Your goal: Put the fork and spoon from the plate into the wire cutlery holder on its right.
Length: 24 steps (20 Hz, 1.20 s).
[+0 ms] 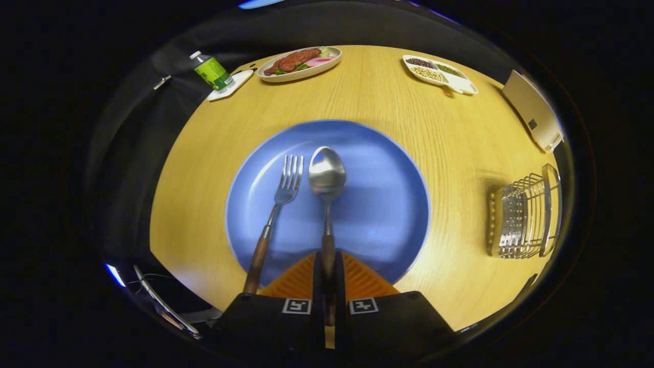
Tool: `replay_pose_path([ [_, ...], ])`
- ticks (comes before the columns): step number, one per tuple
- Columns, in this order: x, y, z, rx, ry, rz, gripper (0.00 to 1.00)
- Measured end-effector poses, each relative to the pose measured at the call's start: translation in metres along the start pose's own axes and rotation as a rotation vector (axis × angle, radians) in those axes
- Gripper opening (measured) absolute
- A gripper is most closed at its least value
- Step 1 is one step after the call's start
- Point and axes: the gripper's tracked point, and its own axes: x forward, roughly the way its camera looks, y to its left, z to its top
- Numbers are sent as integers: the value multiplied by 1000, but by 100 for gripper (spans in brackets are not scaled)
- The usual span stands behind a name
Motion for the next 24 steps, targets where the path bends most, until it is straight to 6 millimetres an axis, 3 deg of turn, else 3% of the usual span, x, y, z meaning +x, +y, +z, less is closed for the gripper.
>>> replay_pose_path([
  [5, -15, -15, 3, 18, 4, 27, 6],
  [7, -35, -20, 8, -7, -8, 35, 7],
  [11, -96, -30, 4, -85, -2, 74, 6],
  [14, -141, -56, -7, -142, 18, 58, 6],
  [17, -174, -87, -18, -125, 49, 38, 6],
  [21, -203, -138, -14, -132, 78, -13, 6],
  [24, -210, -173, -8, -175, 138, -42, 6],
])
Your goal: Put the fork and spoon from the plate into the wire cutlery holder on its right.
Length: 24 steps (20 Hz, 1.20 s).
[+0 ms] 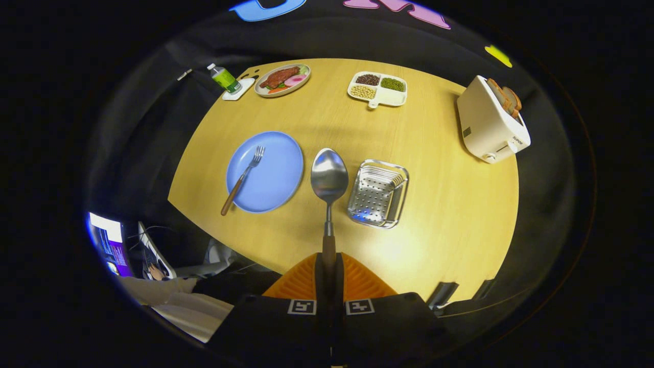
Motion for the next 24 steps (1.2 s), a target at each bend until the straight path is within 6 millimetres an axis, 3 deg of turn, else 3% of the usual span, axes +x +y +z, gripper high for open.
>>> replay_pose_path([
  [3, 1, -27, -6, -41, 102, -7, 6],
  [10, 30, -59, -2, -86, 267, -11, 6],
  [17, 53, -61, 6, -27, 363, 1, 7],
  [24, 48, -57, 6, -39, 363, 6, 12],
])
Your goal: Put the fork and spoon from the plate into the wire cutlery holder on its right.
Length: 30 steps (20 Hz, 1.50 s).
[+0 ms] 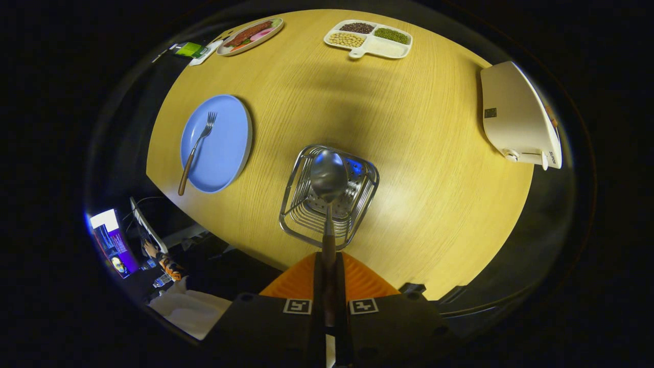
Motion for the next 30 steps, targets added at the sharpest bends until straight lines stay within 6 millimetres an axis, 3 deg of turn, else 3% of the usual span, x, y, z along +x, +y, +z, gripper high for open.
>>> replay_pose_path([
  [4, 0, 0, 2, 20, 4, -5, 12],
  [10, 2, -3, 25, 70, -63, -17, 12],
  [14, 3, 2, 27, 81, -81, -7, 12],
  [16, -1, 5, 27, 57, -107, -12, 19],
  [17, -5, 11, 29, 43, -132, 2, 37],
  [19, -15, 19, 32, 28, -194, 7, 91],
  [20, -20, 25, 33, 27, -230, 15, 97],
  [24, -49, 53, 41, 12, -415, 23, 100],
  [27, -71, 90, 47, 39, -552, 60, 100],
  [30, -73, 124, 57, 59, -648, 85, 100],
])
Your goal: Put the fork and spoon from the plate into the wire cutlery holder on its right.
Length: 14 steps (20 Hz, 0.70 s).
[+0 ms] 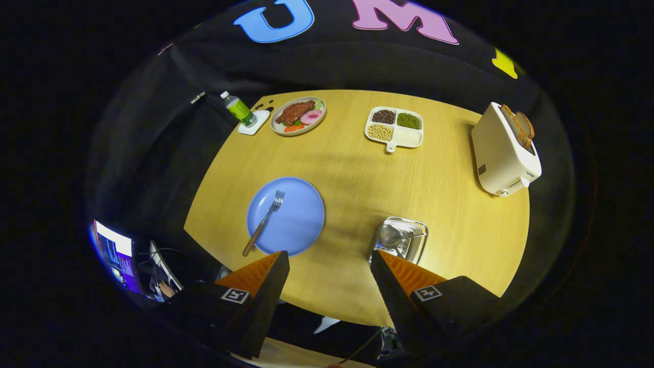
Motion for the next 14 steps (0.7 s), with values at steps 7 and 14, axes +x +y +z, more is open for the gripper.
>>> replay_pose_path([
  [7, 71, 79, -12, -23, -54, 17, 100],
  [14, 156, 123, -34, 84, 43, 12, 100],
])
